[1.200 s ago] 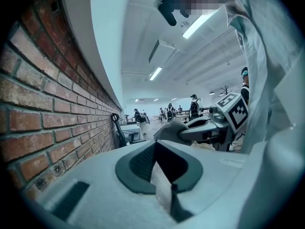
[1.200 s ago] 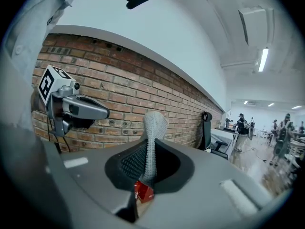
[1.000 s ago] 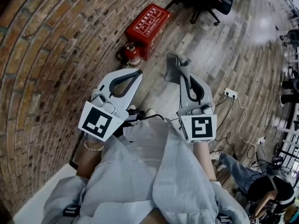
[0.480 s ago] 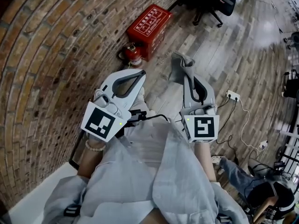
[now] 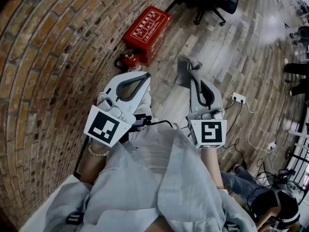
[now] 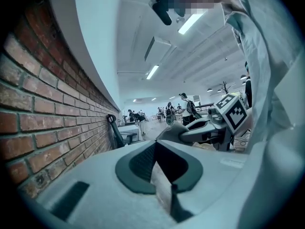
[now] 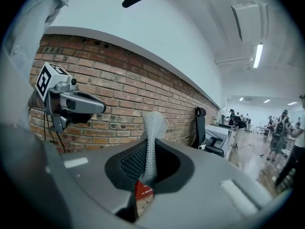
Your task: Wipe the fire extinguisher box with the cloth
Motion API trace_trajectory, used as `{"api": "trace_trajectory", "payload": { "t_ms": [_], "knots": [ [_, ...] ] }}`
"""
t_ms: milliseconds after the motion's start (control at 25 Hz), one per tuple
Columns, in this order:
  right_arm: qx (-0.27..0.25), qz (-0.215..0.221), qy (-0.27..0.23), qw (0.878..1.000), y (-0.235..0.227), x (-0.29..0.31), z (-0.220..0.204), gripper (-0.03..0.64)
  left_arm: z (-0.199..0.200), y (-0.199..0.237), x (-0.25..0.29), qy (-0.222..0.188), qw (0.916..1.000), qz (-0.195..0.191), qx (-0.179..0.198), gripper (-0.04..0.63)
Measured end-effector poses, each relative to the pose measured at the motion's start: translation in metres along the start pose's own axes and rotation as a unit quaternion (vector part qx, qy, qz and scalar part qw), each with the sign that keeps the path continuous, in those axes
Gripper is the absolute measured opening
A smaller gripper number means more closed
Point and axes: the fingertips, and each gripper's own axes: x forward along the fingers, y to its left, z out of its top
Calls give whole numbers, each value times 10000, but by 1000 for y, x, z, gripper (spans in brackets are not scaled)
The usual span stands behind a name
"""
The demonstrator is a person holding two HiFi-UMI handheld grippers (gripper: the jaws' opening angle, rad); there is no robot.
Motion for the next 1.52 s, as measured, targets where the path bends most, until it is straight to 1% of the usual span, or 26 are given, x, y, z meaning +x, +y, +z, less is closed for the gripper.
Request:
{"api": "trace_trajectory", "payload": {
  "t_ms": [80,280,480,680,920,1080,1240,1400,1520],
  "knots": [
    [-24,-9,38,10000,-7,18,2,25,0,17,12,-25,10000,-27,31,-8],
    [-81,-43,72,9999,-25,65,16,25,2,62,45,-8,9999,-97,-79,-8],
    [-49,-110,142,9998,-43,105,26,25,8,99,75,6,9996,-275,-32,-8],
    [-17,-212,290,9994,-56,144,30,25,3,134,99,88,9988,-461,-126,-8],
    [-37,-326,259,9991,-66,189,39,25,4,172,125,-12,9978,-654,87,-8],
    [9,-488,210,9986,-75,212,43,25,3,192,140,-62,9966,-805,133,-8],
    [85,-569,298,9979,-77,229,39,25,-3,207,153,-45,9949,-979,242,-8],
    [101,-540,431,9976,-80,241,34,25,-8,218,162,-11,9947,-1000,247,-8],
    [125,-507,507,9973,-80,249,29,25,-15,225,165,28,9951,-971,159,-8]
  ]
}}
